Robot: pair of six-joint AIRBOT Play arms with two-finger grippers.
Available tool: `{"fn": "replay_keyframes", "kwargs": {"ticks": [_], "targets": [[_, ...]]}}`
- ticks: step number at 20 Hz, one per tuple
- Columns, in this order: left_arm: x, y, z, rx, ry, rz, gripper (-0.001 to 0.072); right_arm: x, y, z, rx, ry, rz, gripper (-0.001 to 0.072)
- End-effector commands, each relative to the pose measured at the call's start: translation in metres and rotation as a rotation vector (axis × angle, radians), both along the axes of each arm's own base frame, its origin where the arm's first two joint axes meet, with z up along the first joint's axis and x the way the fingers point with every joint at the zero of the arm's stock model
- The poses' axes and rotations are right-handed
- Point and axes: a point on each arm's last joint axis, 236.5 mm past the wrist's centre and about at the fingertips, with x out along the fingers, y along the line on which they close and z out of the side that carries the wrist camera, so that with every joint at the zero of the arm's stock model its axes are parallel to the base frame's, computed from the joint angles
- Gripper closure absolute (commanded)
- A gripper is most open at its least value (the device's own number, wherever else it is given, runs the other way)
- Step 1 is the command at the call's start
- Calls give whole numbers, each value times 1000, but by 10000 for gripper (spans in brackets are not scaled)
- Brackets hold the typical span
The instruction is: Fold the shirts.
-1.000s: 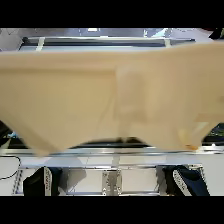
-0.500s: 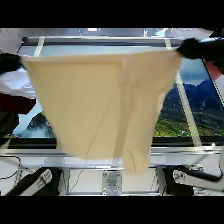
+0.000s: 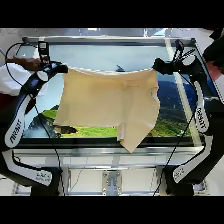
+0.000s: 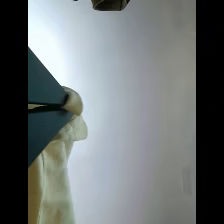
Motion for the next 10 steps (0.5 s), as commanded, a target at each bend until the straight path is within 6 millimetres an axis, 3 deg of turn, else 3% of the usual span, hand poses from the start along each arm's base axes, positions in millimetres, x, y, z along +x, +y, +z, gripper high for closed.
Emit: {"fn": "replay_keyframes", "kwargs": {"ticks": [1, 2, 4, 6, 8, 10], "targets": [[9, 2, 33, -82, -89, 53, 282, 15, 3, 30, 46, -63, 0, 305], [4, 8, 59, -128, -128, 73, 176, 9, 4, 46, 42, -63, 36, 306], [-16, 30, 125, -183, -225, 111, 174, -16, -4, 80, -8, -29, 126, 307], [-47, 57, 169, -187, -236, 118, 181, -63, -36, 94, -130, 74, 162, 308], [-91, 89, 175, -199, -116, 116, 329, -124, -85, 96, -295, 225, 142, 309], [-144, 121, 145, -273, 83, 154, 365, -177, -112, 107, -352, 295, 143, 308]]}}
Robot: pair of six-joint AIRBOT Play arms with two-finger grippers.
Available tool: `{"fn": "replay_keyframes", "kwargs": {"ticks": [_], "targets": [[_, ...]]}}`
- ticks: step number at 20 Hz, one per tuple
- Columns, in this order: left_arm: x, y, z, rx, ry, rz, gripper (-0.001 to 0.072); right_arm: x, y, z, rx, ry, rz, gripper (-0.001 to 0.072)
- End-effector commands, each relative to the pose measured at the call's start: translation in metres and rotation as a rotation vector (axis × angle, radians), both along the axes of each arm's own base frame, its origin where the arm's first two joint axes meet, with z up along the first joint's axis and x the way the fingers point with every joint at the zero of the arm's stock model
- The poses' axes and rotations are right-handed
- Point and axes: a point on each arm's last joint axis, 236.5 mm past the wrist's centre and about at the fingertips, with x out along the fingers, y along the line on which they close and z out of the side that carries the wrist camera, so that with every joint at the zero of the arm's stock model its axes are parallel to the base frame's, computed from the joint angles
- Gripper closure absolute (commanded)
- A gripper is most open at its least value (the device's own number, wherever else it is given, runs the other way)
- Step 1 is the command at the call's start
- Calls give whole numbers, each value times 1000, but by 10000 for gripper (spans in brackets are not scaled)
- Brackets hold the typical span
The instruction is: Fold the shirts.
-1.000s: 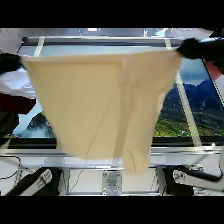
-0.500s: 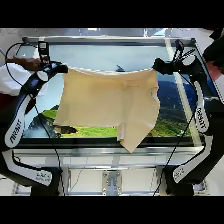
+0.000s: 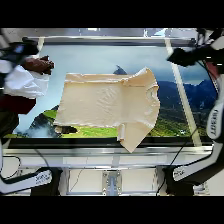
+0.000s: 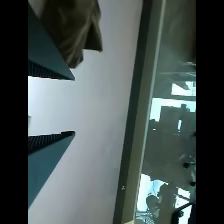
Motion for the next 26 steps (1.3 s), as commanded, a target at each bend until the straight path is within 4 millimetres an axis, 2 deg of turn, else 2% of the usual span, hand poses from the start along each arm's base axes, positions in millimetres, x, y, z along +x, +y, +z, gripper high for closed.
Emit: {"fn": "replay_keyframes", "kwargs": {"ticks": [1, 3, 4, 5, 7, 9, 10, 13, 16, 22, 26], "targets": [[-96, 38, -39, -154, 297, 8, 365, -98, -49, 14, -145, 171, -5, 307], [-151, 61, -92, -273, 433, 99, 365, -123, -55, 18, -116, 153, -34, 307], [-178, 64, -122, -372, 499, 158, 364, -133, -50, 12, -81, 150, -31, 307], [-205, 61, -158, -475, 578, 205, 364, -140, -44, 4, -44, 151, -34, 307], [-246, 49, -219, -631, 699, 272, 364, -152, -21, -17, 43, 163, -5, 307], [-270, 30, -264, -789, 786, 330, 365, -161, 2, -32, 97, 181, 59, 307], [-277, 19, -280, -841, 822, 328, 364, -161, 7, -36, 105, 188, 68, 306], [-281, -8, -307, -955, 899, 300, 364, -154, 20, -34, 103, 165, 95, 306], [-263, -21, -309, -1057, 875, 272, 364, -154, 35, -33, 111, 164, 133, 307], [-231, -30, -318, -1033, 813, 255, 363, -154, 55, -30, 130, 157, 179, 307], [-230, -50, -331, -1045, 877, 229, 364, -154, 56, -28, 138, 155, 181, 307]]}}
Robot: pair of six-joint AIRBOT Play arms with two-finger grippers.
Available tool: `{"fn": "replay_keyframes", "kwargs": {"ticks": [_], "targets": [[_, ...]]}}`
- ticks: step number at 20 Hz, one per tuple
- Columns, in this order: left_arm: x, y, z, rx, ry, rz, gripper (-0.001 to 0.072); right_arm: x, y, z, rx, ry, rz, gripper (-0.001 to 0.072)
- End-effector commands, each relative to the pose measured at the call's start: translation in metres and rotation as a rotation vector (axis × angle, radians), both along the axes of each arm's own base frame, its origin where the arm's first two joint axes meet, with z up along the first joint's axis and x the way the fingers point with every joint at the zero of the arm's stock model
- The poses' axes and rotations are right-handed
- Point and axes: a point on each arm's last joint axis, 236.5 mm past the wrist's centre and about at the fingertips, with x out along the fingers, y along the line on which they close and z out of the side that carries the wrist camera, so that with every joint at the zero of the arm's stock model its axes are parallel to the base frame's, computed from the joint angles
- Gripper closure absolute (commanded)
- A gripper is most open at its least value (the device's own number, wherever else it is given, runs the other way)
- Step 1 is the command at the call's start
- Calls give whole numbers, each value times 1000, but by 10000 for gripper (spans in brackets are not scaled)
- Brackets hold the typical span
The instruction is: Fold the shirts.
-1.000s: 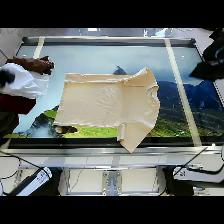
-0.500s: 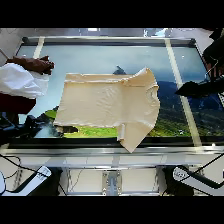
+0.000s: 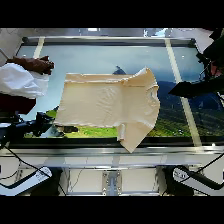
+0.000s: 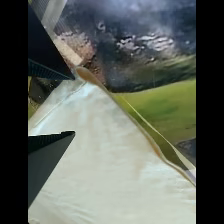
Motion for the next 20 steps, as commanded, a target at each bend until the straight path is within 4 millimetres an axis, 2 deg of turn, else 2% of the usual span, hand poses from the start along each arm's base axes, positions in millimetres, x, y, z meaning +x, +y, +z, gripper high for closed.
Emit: {"fn": "replay_keyframes", "kwargs": {"ticks": [1, 6, 8, 10, 11, 12, 15, 16, 18, 20], "targets": [[4, -11, -10, -36, 29, 7, 364, -1, 4, 2, 9, -2, 7, 307], [3, -16, -6, -67, 39, 1, 364, -2, 4, 4, 8, -7, 7, 307], [9, -16, 6, -76, 16, -24, 364, -2, 4, 4, 7, -7, 7, 307], [16, -7, 21, -67, -15, -31, 364, -2, 4, 4, 7, -7, 6, 307], [13, -3, 24, -68, -12, -38, 364, -2, 4, 4, 7, -7, 6, 308], [4, -1, 21, -65, 13, -55, 363, -2, 4, 4, 7, -7, 6, 307], [-40, 9, -9, 10, 210, -95, 363, -2, 4, 4, 7, -7, 7, 307], [-46, 9, -14, 11, 232, -94, 363, -2, 4, 4, 7, -7, 7, 308], [-43, 7, -16, 4, 223, -70, 363, -2, 4, 4, 7, -7, 7, 307], [-26, 11, -13, -7, 170, -8, 363, -1, 4, 4, 7, -7, 6, 307]]}}
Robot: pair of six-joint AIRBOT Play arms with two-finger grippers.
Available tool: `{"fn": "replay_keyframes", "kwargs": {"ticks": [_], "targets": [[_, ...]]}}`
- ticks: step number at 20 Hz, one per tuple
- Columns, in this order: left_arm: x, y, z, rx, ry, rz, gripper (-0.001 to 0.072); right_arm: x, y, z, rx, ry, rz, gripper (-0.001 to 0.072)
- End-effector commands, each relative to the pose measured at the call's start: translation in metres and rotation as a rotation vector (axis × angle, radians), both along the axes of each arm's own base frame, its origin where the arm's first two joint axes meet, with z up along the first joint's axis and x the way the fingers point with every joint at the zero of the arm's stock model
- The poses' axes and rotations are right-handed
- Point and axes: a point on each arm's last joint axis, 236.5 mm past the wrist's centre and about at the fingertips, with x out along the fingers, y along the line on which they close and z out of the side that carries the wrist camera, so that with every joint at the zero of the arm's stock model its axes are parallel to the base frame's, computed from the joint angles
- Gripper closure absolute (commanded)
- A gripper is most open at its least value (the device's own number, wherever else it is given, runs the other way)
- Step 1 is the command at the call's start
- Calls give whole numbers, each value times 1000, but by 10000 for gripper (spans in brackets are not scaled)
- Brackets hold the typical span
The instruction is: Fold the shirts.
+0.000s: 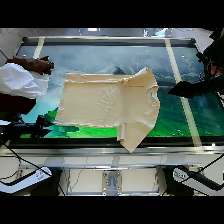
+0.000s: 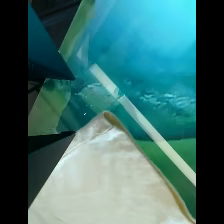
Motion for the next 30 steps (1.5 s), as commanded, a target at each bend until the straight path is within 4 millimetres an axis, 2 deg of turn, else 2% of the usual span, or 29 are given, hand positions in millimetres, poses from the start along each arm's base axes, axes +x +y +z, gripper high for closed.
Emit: {"fn": "replay_keyframes", "kwargs": {"ticks": [1, 3, 5, 9, 11, 13, 16, 17, 19, 21, 23, 24, 26, 30], "targets": [[15, 9, -3, 14, -33, 81, 363, 0, 0, 0, 0, -1, -1, 307], [29, 4, -4, -20, -67, 114, 363, 0, 0, 0, 0, -1, -1, 308], [41, -9, -6, -76, -96, 113, 363, 0, 0, 0, 0, -2, -2, 307], [44, -38, -29, -141, -46, 68, 366, -1, 0, 0, 3, 4, -4, 308], [49, -42, -29, -165, -51, 91, 388, -5, 1, -1, 5, 24, 4, 308], [56, -39, -21, -176, -89, 106, 691, -15, -3, -7, -21, 64, 17, 308], [62, -37, -9, -159, -147, 89, 695, -42, -43, -34, -209, 184, 5, 308], [63, -36, -6, -154, -156, 86, 695, -52, -49, -47, -228, 219, -7, 307], [64, -35, -1, -140, -179, 73, 695, -67, -35, -83, -135, 255, -49, 306], [64, -37, 3, -119, -213, 25, 696, -81, -14, -134, -35, 289, -119, 305], [64, -38, 5, -122, -218, 18, 696, -83, -3, -173, 42, 311, -246, 282], [64, -38, 5, -119, -222, 13, 696, -77, 5, -184, 109, 300, -333, 152], [64, -38, 5, -117, -223, 11, 696, -70, 22, -196, 244, 292, -445, 135], [64, -38, 5, -107, -235, -8, 696, -92, 34, -219, 280, 376, -469, 134]]}}
